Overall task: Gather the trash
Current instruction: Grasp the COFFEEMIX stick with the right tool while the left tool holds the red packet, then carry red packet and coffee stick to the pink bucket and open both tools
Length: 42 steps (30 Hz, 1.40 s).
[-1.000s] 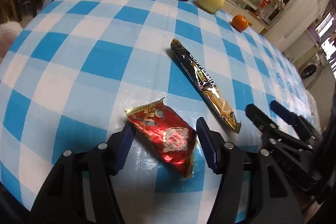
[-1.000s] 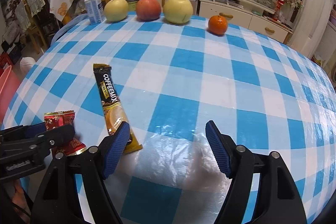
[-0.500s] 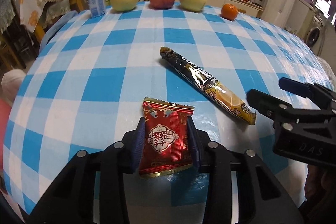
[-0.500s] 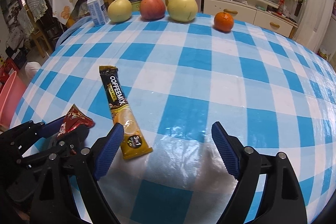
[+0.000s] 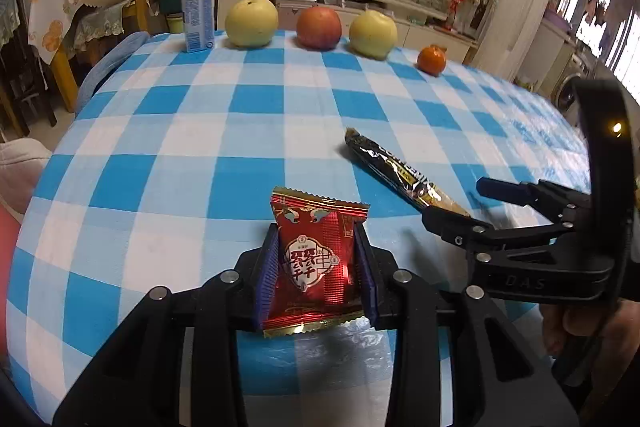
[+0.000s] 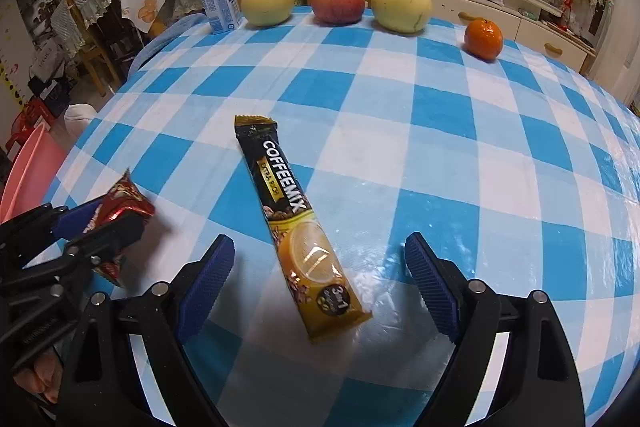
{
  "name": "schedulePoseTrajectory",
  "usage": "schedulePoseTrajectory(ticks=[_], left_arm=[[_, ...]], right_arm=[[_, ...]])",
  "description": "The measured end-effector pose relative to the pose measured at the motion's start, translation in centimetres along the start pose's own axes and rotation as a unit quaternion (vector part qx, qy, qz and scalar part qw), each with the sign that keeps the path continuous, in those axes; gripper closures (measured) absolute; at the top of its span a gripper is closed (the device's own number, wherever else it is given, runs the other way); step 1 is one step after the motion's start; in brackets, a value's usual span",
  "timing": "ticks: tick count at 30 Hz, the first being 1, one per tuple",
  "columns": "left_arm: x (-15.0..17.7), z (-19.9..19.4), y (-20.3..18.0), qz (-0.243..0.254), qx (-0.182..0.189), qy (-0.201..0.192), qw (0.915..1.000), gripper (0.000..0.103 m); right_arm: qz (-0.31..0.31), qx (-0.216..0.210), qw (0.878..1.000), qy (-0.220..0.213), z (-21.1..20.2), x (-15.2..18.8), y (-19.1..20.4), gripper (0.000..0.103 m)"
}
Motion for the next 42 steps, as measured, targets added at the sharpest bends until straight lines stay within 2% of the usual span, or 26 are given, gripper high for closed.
schedulePoseTrajectory(ticks=[3, 6, 11, 13, 18, 21, 27, 33, 42], left_arm=[[-0.2, -0.8, 0.9, -0.009, 0.014, -0.011, 0.9998, 0.066], [-0.6, -1.7, 1.8, -0.012, 0.019, -0.023, 0.9995, 0.066], [-1.1, -3.2, 4.5, -0.023, 0.001, -0.041, 0.9989, 0.066], [-1.2, -3.6, 5.5, -0.026, -0.012, -0.047, 0.9985, 0.066], [-1.6, -5.1, 7.8, -0.041, -0.029, -0.064, 0.9967, 0.066], [-1.6, -5.6, 8.8, -0.053, -0.033, -0.066, 0.9959, 0.066], [-1.4, -6.1, 10.0, -0.069, -0.035, -0.066, 0.9948, 0.066], [-1.3, -6.4, 10.3, -0.074, -0.031, -0.068, 0.9945, 0.066], [-1.5, -7.7, 11.2, -0.085, -0.033, -0.083, 0.9923, 0.066]], right_arm=[[0.000, 0.003, 1.000, 0.001, 0.4, -0.2, 0.2, 0.028], [-0.006, 0.008, 1.000, -0.001, 0.8, -0.5, 0.7, 0.030], [-0.032, 0.042, 0.999, 0.001, 1.7, -0.7, 1.7, 0.032], [-0.031, 0.040, 0.999, -0.002, 1.7, -0.7, 1.9, 0.037], [-0.036, 0.033, 0.999, -0.012, 1.7, -1.0, 2.7, 0.064], [-0.038, 0.034, 0.999, -0.014, 1.6, -1.1, 3.0, 0.074], [-0.034, 0.047, 0.998, -0.024, 1.4, -0.8, 3.6, 0.083], [-0.043, 0.056, 0.996, -0.050, 0.2, -0.9, 5.2, 0.086], [-0.051, 0.025, 0.996, -0.074, -2.4, -1.4, 9.2, 0.086]])
Point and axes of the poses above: each gripper's, at about its wrist camera, not at the fingertips, and z roughly the way its jaws point, y to its left, x to its underside, the point moved 8 cm from there along z, roughly the way its jaws point, and after that the axes turned 6 degrees about y, right-handed, at the moved point
